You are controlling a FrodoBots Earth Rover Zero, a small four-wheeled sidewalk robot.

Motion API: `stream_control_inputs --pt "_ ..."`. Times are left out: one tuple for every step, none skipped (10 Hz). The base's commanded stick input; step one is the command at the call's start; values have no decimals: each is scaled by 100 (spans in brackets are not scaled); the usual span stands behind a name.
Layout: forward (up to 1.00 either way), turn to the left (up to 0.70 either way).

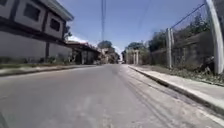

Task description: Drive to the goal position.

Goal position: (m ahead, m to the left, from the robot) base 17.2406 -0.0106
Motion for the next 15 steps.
stream_control_inputs --pt "100 -10" --pt "100 -40" --pt "100 -40" --pt "100 -40" --pt "100 -40" --pt "100 -11" --pt "100 0" --pt "100 0" --pt "100 0" --pt "100 0" --pt "100 0" --pt "100 0" --pt "100 0" --pt "100 0" --pt "100 0"
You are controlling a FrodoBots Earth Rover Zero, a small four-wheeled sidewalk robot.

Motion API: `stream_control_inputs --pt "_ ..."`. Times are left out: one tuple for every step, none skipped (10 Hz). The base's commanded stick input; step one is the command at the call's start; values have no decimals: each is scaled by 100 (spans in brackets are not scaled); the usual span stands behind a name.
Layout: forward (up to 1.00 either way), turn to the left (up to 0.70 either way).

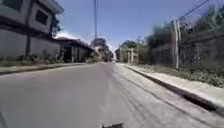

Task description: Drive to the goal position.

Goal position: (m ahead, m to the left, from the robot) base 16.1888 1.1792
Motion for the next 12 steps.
stream_control_inputs --pt "100 0" --pt "100 0" --pt "100 0" --pt "100 -21" --pt "100 -40" --pt "100 -40" --pt "100 -40" --pt "100 -33" --pt "100 0" --pt "100 0" --pt "100 0" --pt "100 0"
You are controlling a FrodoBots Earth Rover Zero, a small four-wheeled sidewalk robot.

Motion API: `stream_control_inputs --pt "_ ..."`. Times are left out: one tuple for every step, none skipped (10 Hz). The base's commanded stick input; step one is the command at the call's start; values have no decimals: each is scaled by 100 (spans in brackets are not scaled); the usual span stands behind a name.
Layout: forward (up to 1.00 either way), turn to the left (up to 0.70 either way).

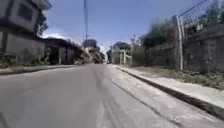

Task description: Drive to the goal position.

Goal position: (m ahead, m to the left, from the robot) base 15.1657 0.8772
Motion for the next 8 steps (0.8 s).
stream_control_inputs --pt "100 0" --pt "100 0" --pt "100 0" --pt "100 0" --pt "100 0" --pt "100 0" --pt "100 0" --pt "100 0"
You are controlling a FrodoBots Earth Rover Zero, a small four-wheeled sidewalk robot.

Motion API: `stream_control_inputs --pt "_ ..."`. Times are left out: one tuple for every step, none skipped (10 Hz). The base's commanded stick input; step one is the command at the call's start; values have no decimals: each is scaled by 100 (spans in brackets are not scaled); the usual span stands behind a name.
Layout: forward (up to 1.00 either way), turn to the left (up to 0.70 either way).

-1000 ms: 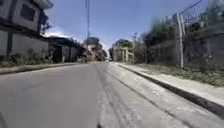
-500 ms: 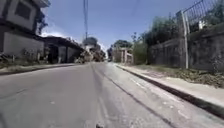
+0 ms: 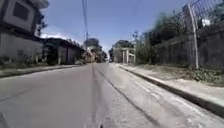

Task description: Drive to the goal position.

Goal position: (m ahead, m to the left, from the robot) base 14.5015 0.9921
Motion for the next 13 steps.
stream_control_inputs --pt "100 0" --pt "100 0" --pt "100 0" --pt "100 0" --pt "100 0" --pt "100 0" --pt "100 0" --pt "100 0" --pt "100 0" --pt "100 0" --pt "100 0" --pt "100 0" --pt "100 0"
